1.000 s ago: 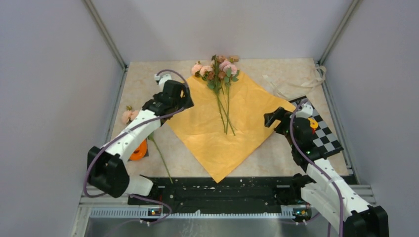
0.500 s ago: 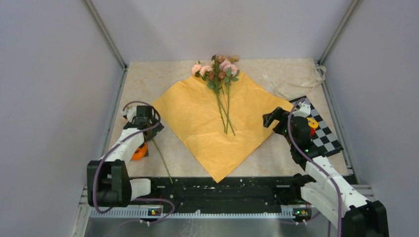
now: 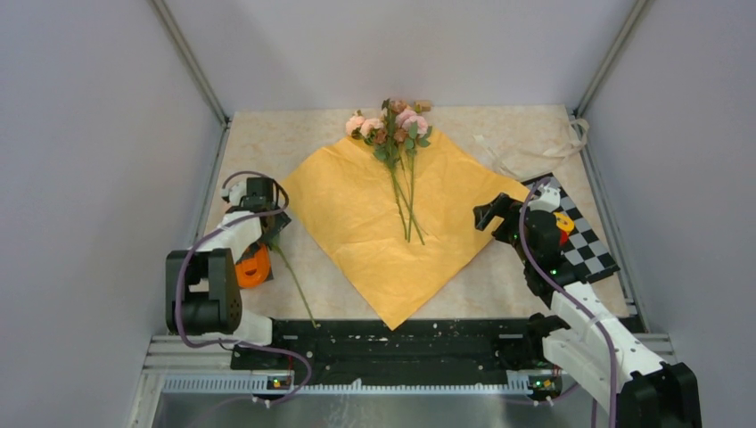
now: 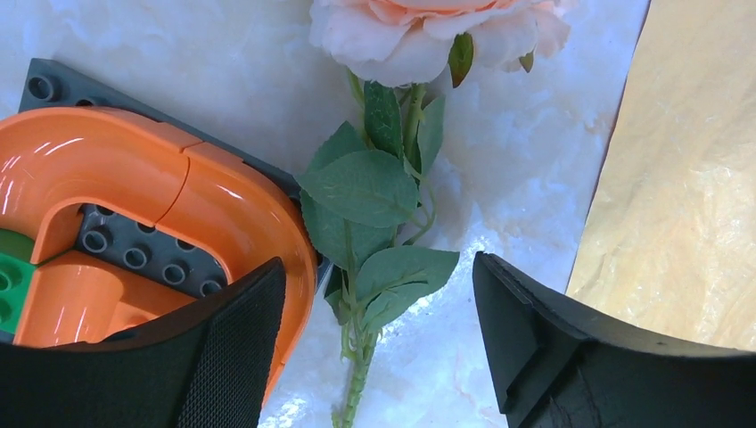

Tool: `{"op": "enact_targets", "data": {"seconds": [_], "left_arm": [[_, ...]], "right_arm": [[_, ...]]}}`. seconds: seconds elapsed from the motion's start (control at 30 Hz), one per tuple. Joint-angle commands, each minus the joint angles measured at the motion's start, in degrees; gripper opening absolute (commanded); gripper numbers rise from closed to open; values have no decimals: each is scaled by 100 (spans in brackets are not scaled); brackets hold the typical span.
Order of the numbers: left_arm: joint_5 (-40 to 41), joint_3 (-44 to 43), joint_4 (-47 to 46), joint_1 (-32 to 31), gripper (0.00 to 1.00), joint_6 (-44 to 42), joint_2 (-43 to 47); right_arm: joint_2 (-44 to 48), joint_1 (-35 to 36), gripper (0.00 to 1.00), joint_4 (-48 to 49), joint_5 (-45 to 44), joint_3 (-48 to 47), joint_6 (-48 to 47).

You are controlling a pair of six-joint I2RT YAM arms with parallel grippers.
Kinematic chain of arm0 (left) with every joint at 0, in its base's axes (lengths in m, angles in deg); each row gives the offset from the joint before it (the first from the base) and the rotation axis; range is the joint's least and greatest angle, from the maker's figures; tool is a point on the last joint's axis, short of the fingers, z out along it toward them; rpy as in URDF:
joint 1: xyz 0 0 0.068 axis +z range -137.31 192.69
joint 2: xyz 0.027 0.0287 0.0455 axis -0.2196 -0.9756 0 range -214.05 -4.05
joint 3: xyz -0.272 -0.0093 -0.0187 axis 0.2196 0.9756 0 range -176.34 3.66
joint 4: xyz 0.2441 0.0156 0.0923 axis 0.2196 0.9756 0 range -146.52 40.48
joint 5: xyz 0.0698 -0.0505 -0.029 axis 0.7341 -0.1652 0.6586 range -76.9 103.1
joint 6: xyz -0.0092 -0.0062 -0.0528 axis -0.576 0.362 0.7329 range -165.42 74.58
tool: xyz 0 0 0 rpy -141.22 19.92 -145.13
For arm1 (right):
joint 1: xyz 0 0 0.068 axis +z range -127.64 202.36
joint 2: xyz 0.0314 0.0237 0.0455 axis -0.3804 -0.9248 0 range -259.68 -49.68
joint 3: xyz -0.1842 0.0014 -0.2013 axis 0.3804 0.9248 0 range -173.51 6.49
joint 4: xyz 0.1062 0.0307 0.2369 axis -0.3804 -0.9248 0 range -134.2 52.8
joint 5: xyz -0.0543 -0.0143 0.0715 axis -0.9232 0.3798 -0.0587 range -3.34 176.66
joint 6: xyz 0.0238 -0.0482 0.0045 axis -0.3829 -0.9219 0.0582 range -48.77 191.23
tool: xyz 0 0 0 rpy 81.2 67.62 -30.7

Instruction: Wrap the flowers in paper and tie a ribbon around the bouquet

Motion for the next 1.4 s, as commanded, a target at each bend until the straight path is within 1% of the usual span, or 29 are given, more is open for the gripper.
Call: {"op": "enact_targets", "data": {"seconds": [0.0, 0.07, 0.13, 0.17, 0.23, 0.33, 0.4, 0.53, 0.63, 0.7, 0.83, 0.93, 1.03, 1.2, 1.3, 1.33, 1.37], "left_arm": [[-366, -5, 423, -24, 81, 210, 139], [-301, -86, 609, -35, 82, 206, 555], [-360, -147, 712, -40, 86, 132, 1021], [-511, -177, 732, -40, 88, 59, 1350], [-778, -239, 729, -44, 89, -55, 1781], [-955, -140, 615, -65, 91, -107, 2278], [-1131, -16, 506, -75, 91, -102, 2408], [-1156, 127, 490, -84, 91, -24, 2091], [-1187, 78, 498, -92, 86, -9, 1561], [-1007, 1, 554, -97, 83, 48, 1239], [-497, -135, 614, -86, 80, 45, 655], [-521, -179, 517, -85, 77, 71, 167], [-718, -225, 365, -84, 72, 100, -245], [-421, -385, 492, -84, 60, 201, -688], [-258, -439, 595, -80, 40, 240, -778], [-249, -445, 596, -77, 31, 233, -773], [-255, -453, 593, -82, 26, 217, -748]], "right_arm": [[65, -44, 99, 237, 53, -152, -2], [72, -41, 99, 239, 64, -157, -1], [71, -38, 99, 236, 60, -158, -10], [72, -42, 99, 232, 64, -158, -6], [71, -40, 99, 232, 53, -158, -18], [72, -43, 99, 234, 47, -158, -15], [72, -37, 99, 240, 53, -153, -19], [56, -39, 99, 258, 55, -149, -7], [47, -37, 99, 267, 75, -145, -7], [43, -44, 99, 260, 50, -149, -16], [29, -42, 99, 272, 25, -145, -18], [17, -44, 99, 255, 18, -152, -23], [26, -43, 99, 241, -11, -161, -30], [29, -42, 99, 238, -47, -153, -24], [13, -38, 99, 254, -59, -142, -30], [11, -38, 99, 250, -51, -143, -30], [3, -41, 99, 249, -50, -147, -29]]}}
